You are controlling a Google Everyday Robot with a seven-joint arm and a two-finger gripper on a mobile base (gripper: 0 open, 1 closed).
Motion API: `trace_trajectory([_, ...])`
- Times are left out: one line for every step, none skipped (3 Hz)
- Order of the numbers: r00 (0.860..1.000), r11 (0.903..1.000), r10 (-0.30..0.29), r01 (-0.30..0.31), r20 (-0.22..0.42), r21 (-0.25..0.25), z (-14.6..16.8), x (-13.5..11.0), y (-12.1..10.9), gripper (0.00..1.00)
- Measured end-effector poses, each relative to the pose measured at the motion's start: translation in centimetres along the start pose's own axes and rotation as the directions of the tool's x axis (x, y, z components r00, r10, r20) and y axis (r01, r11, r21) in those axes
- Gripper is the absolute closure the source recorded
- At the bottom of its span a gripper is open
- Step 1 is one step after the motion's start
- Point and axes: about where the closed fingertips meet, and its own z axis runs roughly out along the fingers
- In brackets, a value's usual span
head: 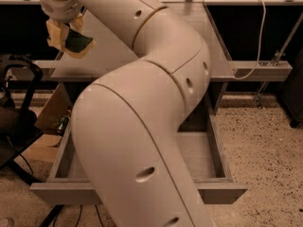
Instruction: Pick sponge from top drawer and place on counter
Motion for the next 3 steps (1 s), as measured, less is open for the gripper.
trace_trajectory([0.987, 0.9930, 0.118, -0.118, 0.111, -0.003, -0.8, -1.1, -4.7, 1.00])
trace_trajectory([0.981, 0.9924, 0.121, -0.123, 0.151, 0.001, -1.9, -2.0, -5.3, 1.00])
trace_trajectory([0.980, 0.9886, 0.149, -0.150, 0.133, -0.001, -0.7, -1.9, -5.4, 1.00])
